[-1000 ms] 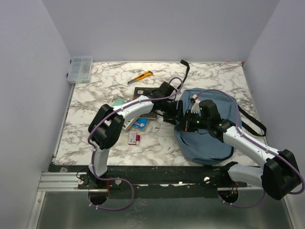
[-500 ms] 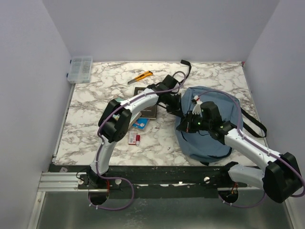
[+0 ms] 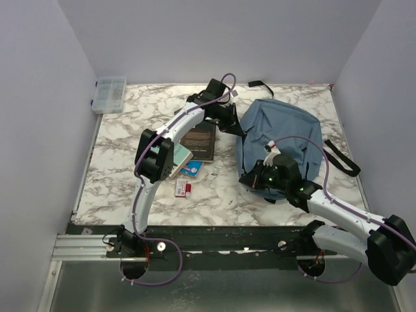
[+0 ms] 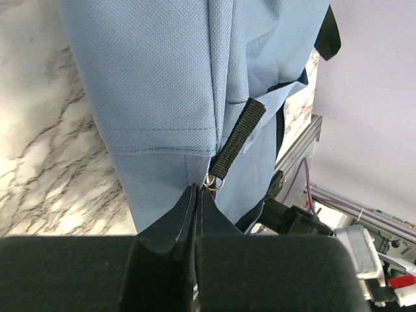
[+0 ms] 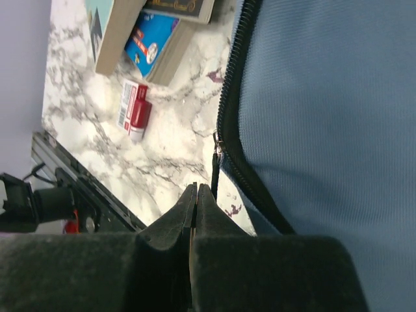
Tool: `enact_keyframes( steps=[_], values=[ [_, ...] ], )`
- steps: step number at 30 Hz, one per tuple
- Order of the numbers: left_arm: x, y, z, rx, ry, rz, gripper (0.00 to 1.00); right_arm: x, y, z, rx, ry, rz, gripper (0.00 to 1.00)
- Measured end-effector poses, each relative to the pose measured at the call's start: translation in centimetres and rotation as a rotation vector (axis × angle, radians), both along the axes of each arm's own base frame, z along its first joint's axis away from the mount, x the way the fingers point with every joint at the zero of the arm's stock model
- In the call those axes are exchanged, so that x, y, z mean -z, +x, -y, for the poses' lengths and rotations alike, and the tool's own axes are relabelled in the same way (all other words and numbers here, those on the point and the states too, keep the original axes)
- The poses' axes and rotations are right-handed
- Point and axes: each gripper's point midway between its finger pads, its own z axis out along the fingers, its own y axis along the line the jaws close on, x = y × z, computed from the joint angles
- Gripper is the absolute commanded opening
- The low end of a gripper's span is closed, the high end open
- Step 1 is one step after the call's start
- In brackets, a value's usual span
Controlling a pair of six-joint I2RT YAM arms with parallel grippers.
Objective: Pack the student bag
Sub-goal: Unzip the student bag at the center of the board.
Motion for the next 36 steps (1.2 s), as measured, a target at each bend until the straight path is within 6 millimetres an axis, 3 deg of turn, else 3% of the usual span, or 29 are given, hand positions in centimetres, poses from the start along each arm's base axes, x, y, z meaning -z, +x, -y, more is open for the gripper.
enact_keyframes(
  steps=[2, 4, 11, 14, 18, 20, 22, 25, 29, 36],
  values=[
    [-0.2, 0.5, -0.5, -0.007, -0.008, 0.000, 0.01, -0.4, 0.4, 0.2, 0.037, 0.011, 0.005, 0.01],
    [-0.1, 0.8, -1.1, -0.016, -0.003, -0.004, 0.18, -0.5, 0.8, 0.4, 0.071, 0.006, 0.001, 0.01],
    [1.1, 0.1, -4.1, -0.066, 0.066, 0.001, 0.60, -0.4, 0.8, 1.4, 0.122, -0.082, -0.057, 0.01],
    [0.6, -1.1, -5.6, -0.097, 0.110, 0.020, 0.67, -1.1, 1.4, 1.5, 0.133, -0.116, -0.056, 0.01],
    [-1.3, -4.0, -6.6, -0.127, 0.139, 0.067, 0.59, -2.3, 2.0, 1.6, 0.135, -0.140, -0.031, 0.01],
    [-2.0, -6.7, -6.4, -0.125, 0.125, 0.071, 0.52, -2.7, 2.2, 1.7, 0.132, -0.151, -0.019, 0.01],
    [-2.0, -9.0, -6.0, -0.117, 0.106, 0.058, 0.53, -3.0, 2.3, 1.8, 0.128, -0.166, -0.016, 0.01],
    [-0.7, -11.6, -4.8, -0.099, 0.076, 0.004, 0.61, -3.4, 2.4, 2.0, 0.122, -0.185, -0.007, 0.01],
    [1.3, -12.8, -3.4, -0.086, 0.074, -0.054, 0.58, -3.3, 2.3, 2.3, 0.115, -0.212, 0.001, 0.00],
    [2.8, -11.5, -2.4, -0.101, 0.057, -0.068, 0.12, -3.0, 2.3, 4.0, 0.164, -0.292, -0.011, 0.01]
  ],
)
